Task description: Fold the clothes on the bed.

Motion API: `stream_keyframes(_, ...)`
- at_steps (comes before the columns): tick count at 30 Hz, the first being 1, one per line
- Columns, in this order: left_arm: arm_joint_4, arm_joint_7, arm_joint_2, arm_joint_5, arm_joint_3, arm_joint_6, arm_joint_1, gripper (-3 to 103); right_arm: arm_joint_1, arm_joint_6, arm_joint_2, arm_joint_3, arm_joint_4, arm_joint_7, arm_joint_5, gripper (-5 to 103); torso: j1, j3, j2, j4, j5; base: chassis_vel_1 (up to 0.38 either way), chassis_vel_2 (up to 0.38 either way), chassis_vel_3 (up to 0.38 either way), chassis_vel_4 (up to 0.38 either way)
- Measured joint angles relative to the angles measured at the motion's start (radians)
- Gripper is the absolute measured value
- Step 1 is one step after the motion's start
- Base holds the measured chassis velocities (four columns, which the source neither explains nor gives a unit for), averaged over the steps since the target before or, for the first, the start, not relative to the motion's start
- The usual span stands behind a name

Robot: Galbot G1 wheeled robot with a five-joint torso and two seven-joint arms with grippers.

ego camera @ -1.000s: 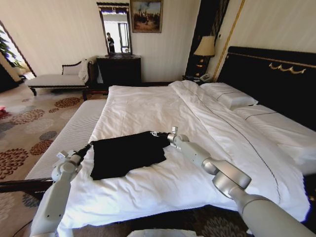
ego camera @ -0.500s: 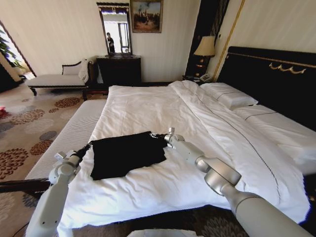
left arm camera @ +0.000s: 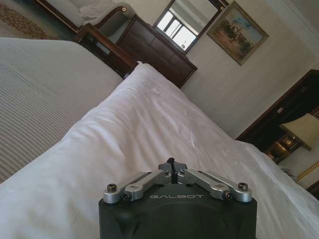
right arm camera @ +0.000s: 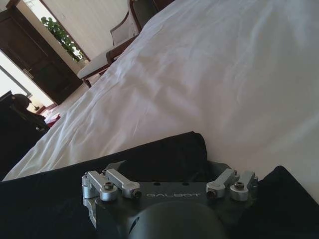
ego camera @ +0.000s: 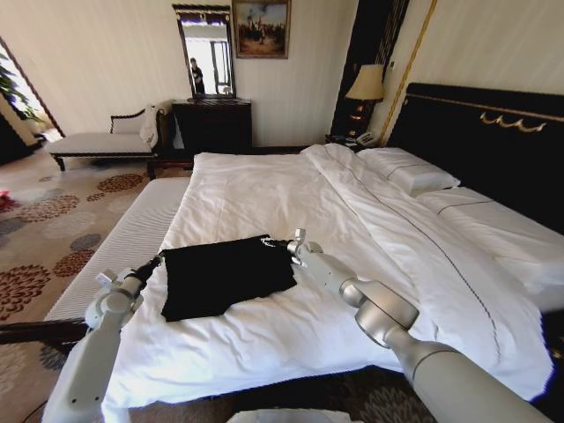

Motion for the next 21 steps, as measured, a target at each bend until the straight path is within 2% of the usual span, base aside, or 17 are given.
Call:
stream_keyframes(2,-0.002,0.000,0.000,-0.001,0.000,-0.002,0.002,0,0.001,0.001,0.006,0.000,-0.004,0.000,-0.003,80,0.000,0.000,0.000,-0.0001,0.0000,0.000,0.000,0.000,0.000)
stream_keyframes(4,-0.003,0.000,0.000,-0.001,0.000,-0.002,0.004,0,0.001,0.002,0.007,0.000,-0.004,0.000,-0.003,80,0.000,0.000,0.000,-0.0001,0.0000,0.000,0.000,0.000,0.000)
stream_keyframes(5,-0.004,0.001,-0.001,0.000,0.000,-0.004,0.007,0,0.003,0.003,0.008,0.000,-0.004,-0.001,-0.004,69,0.000,0.000,0.000,0.0001,0.0000,0.000,0.000,0.000,0.000)
stream_keyframes(6,-0.005,0.002,-0.001,0.001,-0.001,-0.005,0.009,0,0.003,0.004,0.008,0.000,-0.004,-0.001,-0.004,69,0.000,0.000,0.000,0.0001,0.0000,0.000,0.000,0.000,0.000)
stream_keyframes(9,-0.006,0.002,-0.003,0.004,-0.001,-0.009,0.011,0,0.004,0.006,0.005,0.003,-0.004,-0.008,-0.003,58,0.000,0.000,0.000,0.0001,0.0000,0.000,0.000,0.000,0.000)
stream_keyframes(11,-0.006,0.002,-0.005,0.008,-0.002,-0.012,0.012,0,0.005,0.010,0.001,0.005,-0.004,-0.022,-0.004,47,0.000,0.000,0.000,0.0001,0.0000,0.000,0.000,0.000,0.000)
stream_keyframes(14,-0.007,0.002,-0.006,0.009,-0.002,-0.012,0.013,0,0.005,0.014,-0.003,0.008,-0.004,-0.038,-0.006,41,0.000,0.000,0.000,0.0000,0.0001,0.000,0.000,0.000,0.000)
stream_keyframes(17,-0.008,0.002,-0.005,0.012,-0.002,-0.014,0.013,0,0.006,0.018,-0.005,0.015,-0.005,-0.070,-0.008,25,0.000,0.000,0.000,0.0000,0.0001,0.000,0.000,0.000,0.000)
stream_keyframes(19,-0.008,0.002,-0.005,0.012,-0.002,-0.014,0.013,0,0.006,0.019,-0.005,0.015,-0.005,-0.078,-0.009,25,0.000,0.000,0.000,0.0000,0.0001,0.000,0.000,0.000,0.000)
stream_keyframes(21,-0.006,0.002,-0.005,0.015,0.000,-0.017,0.010,0,0.006,0.023,-0.005,0.019,-0.006,-0.101,-0.011,14,0.000,0.000,0.000,0.0001,0.0001,0.000,0.000,0.000,0.000)
